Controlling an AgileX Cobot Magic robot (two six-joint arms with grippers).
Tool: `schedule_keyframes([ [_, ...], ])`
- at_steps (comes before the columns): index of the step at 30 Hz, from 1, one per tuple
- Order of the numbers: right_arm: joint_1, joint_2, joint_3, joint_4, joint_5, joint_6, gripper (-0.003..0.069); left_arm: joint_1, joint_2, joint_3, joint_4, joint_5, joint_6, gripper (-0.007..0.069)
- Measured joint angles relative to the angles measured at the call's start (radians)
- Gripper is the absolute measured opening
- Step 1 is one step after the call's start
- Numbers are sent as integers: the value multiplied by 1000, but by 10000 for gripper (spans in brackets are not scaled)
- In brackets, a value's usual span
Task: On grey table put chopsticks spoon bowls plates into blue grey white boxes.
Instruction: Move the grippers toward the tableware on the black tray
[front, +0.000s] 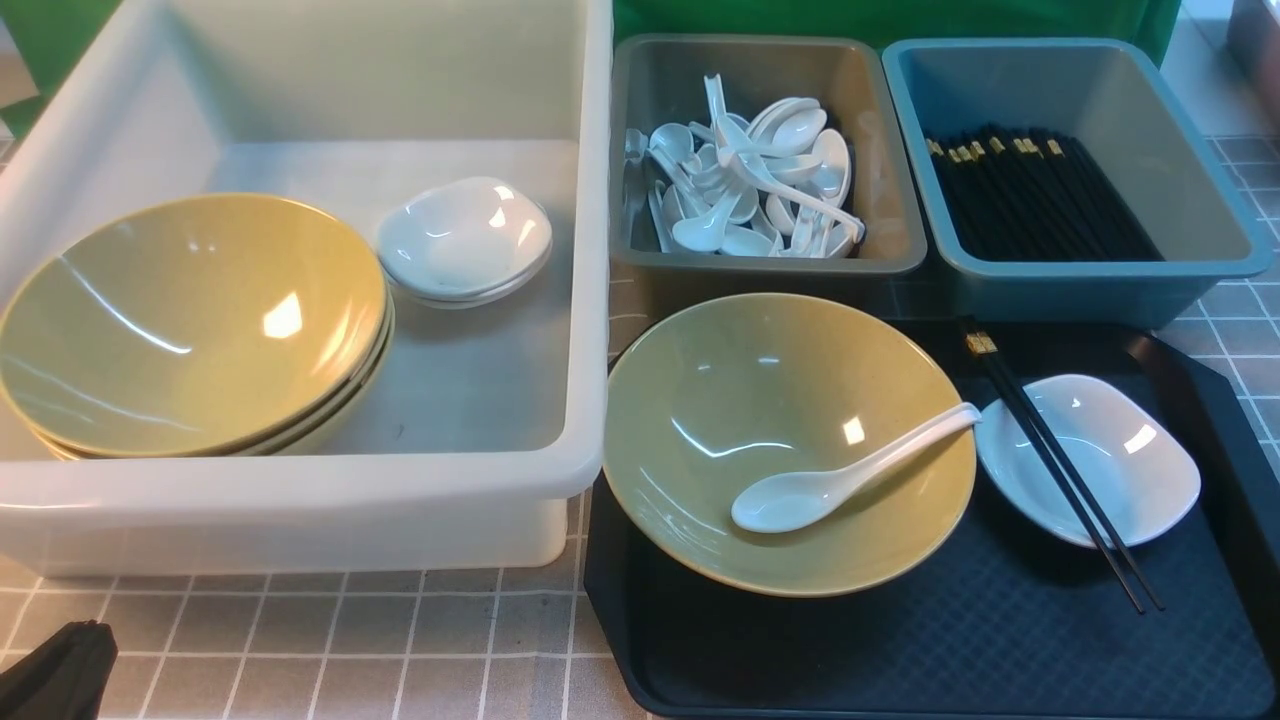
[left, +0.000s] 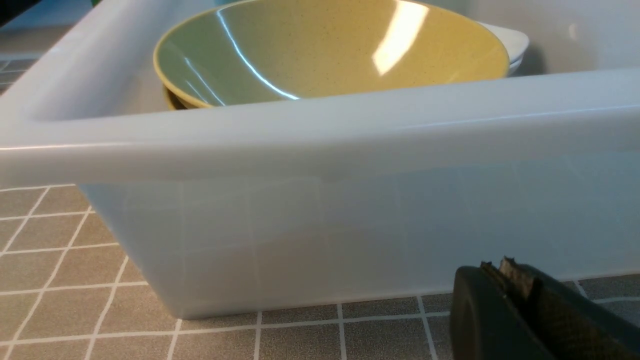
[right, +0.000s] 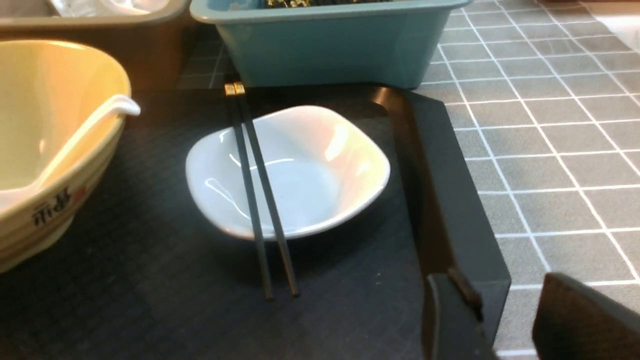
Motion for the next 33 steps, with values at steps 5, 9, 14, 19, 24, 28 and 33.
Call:
schedule_keyframes([
  [5, 0, 0, 4, 0, -33, 92, 237, 0, 0, 0, -94, 0, -8, -8],
  [9, 0, 0, 9, -1, -62, 239, 237, 0, 0, 0, -318, 0, -75, -8],
  [14, 0, 0, 13, 0, -93, 442, 237, 0, 0, 0, -813, -2, -224, -8],
  [19, 0, 0, 14, 0, -97, 472, 237, -2, 0, 0, -964, -12, -230, -8],
  [24, 0, 0, 16, 0, -117, 480, 237, -3, 0, 0, -999, 15, -221, -8],
  [28, 0, 0, 17, 2, -182, 514, 237, -5, 0, -10, -999, 73, -121, -8],
  [33, 0, 0, 17, 3, -257, 541, 237, -6, 0, -163, -972, 95, 213, -8],
])
